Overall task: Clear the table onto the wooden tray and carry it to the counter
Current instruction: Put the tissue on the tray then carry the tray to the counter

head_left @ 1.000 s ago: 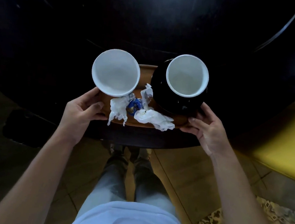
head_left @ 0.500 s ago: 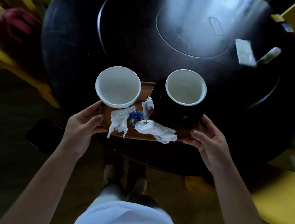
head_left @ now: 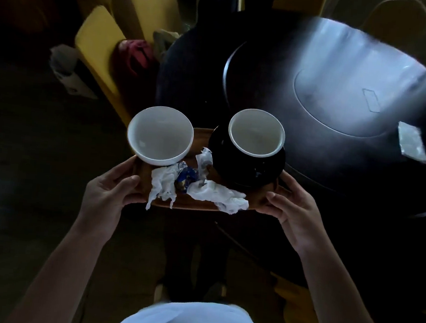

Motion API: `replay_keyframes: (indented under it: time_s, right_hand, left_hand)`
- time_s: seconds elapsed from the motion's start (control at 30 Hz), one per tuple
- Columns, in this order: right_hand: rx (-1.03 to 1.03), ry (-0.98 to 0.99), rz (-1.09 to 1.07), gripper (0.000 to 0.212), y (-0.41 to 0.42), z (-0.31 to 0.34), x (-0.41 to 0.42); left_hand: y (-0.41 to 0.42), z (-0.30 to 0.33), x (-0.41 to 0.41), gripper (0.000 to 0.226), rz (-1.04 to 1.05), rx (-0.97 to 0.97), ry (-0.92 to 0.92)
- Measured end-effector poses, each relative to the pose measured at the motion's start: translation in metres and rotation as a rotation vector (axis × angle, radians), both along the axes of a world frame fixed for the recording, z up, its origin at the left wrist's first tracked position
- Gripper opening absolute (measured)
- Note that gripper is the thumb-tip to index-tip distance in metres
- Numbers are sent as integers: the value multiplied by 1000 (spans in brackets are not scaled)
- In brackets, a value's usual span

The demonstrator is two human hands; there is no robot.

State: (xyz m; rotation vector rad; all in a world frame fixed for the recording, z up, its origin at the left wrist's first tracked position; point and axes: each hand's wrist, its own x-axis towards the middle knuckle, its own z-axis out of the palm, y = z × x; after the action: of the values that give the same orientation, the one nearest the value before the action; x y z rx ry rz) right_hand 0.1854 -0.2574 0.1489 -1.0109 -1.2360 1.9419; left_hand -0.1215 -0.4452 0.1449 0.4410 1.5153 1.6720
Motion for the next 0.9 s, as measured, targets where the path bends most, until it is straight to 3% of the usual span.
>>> replay_keyframes:
  time_s: [0.1,0.2,0.3,0.43,0.83,0.9]
  right_hand:
    - [-8,-1,60,73,-15,0,-39]
    - [11,-5,172,71,-28,5,-81]
    - [19,0,285,72,-35,12,-122]
    - [54,2,480,69,-42,18,-179]
    - [65,56,1052,67,-120,39,-317]
    - [52,62,1138,66,-145,41,-332]
  left_hand:
    - [-39,3,-22,94,87,2,7]
    - [-76,5,-38,53,199,5,14]
    - [-109,0,-51,33,350,-6,66]
    - [-153,-6,-57,42,529,-39,72]
    - [-285,2,-18,40,1074,13,48]
    - [-310,3,-3,67,1153,26,45]
